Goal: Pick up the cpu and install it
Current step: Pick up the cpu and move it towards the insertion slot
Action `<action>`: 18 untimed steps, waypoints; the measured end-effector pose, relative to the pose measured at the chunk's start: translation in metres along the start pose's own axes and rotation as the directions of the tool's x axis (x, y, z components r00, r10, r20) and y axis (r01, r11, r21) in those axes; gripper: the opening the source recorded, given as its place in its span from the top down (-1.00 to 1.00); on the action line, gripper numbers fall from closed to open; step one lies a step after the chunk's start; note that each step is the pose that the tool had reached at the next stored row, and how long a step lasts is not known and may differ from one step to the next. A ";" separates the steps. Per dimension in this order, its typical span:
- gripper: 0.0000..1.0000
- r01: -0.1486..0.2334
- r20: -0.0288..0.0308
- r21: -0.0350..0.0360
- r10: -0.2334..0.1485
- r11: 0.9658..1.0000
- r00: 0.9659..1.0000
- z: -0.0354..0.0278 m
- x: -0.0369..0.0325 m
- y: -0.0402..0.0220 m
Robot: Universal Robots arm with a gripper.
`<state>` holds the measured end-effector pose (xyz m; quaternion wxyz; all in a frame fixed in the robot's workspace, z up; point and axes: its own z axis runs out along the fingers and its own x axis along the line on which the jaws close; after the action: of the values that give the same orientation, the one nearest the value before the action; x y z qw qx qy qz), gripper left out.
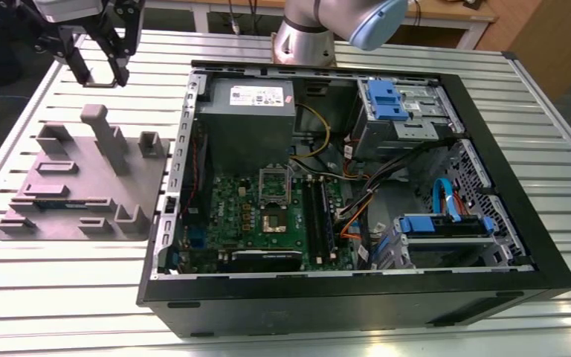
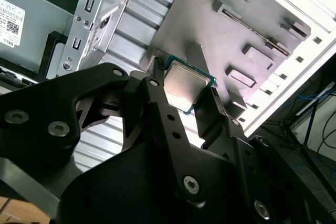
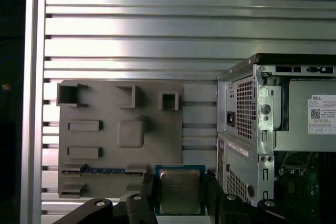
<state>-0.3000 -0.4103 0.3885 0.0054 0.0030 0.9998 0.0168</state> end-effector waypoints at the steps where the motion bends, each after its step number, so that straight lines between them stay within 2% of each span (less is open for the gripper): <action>1: 0.06 0.000 0.000 0.000 0.000 1.000 1.000 0.0000 -0.0004 0.0000; 13: 0.06 0.000 0.000 0.000 0.000 1.000 1.000 0.0000 -0.0043 0.0000; 15: 0.06 0.000 0.000 0.000 0.000 1.000 1.000 0.0001 -0.0074 0.0000; 18: 0.06 0.000 0.000 0.000 0.000 1.000 1.000 0.0001 -0.0079 0.0000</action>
<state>-0.2921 -0.4103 0.3885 0.0053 0.0031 0.9998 0.0167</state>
